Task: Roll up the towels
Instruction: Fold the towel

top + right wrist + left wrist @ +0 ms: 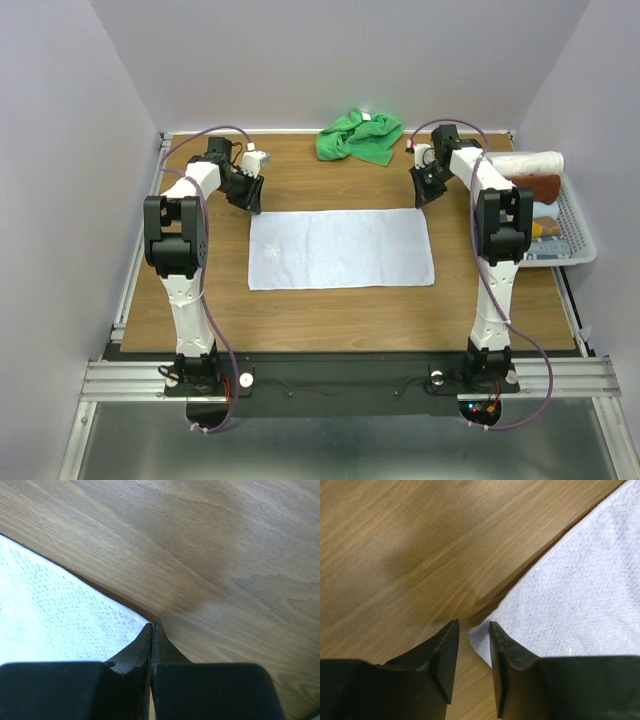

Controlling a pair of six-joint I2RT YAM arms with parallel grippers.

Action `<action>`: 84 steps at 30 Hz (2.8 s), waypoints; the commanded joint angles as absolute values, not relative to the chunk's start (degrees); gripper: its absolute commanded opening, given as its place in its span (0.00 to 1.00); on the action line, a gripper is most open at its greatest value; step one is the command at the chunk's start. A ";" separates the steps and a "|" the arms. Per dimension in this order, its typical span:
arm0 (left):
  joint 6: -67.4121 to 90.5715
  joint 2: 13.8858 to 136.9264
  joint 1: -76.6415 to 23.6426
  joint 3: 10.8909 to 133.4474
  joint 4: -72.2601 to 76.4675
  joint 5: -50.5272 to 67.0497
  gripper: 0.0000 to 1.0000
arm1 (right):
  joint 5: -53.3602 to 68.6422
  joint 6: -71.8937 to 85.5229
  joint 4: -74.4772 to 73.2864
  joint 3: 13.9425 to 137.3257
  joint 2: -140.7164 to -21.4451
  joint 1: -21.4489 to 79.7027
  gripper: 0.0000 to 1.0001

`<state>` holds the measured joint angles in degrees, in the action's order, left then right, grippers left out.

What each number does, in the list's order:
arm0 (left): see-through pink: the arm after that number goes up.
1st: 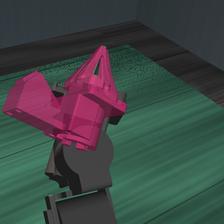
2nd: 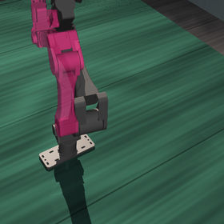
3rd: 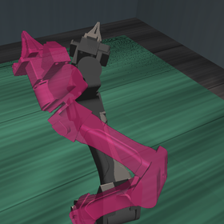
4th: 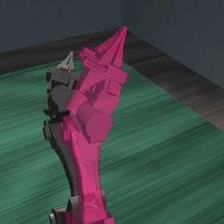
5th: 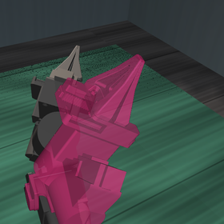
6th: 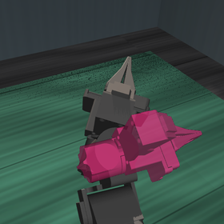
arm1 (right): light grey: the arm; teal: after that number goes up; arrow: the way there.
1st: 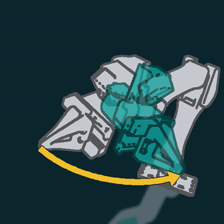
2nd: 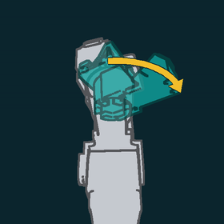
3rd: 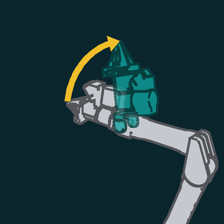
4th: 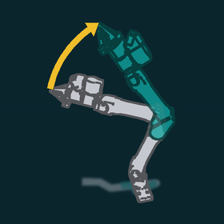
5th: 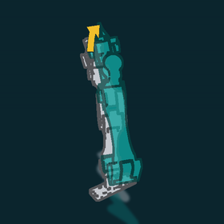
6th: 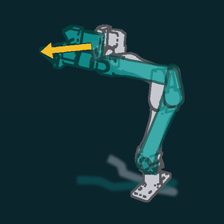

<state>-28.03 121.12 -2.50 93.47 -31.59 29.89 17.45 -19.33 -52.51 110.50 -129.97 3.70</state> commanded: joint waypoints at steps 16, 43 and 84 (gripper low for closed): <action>-30.85 118.39 1.67 97.21 -36.21 39.28 0.00 | 18.81 -21.01 -54.14 111.71 -124.54 2.55 0.01; -52.91 85.26 1.76 64.96 -42.10 41.40 0.00 | 28.47 -32.77 -57.92 87.02 -101.35 2.29 0.01; -54.67 79.37 -7.21 53.79 -40.52 32.17 0.00 | 29.97 -41.31 -61.00 72.87 -95.10 3.16 0.01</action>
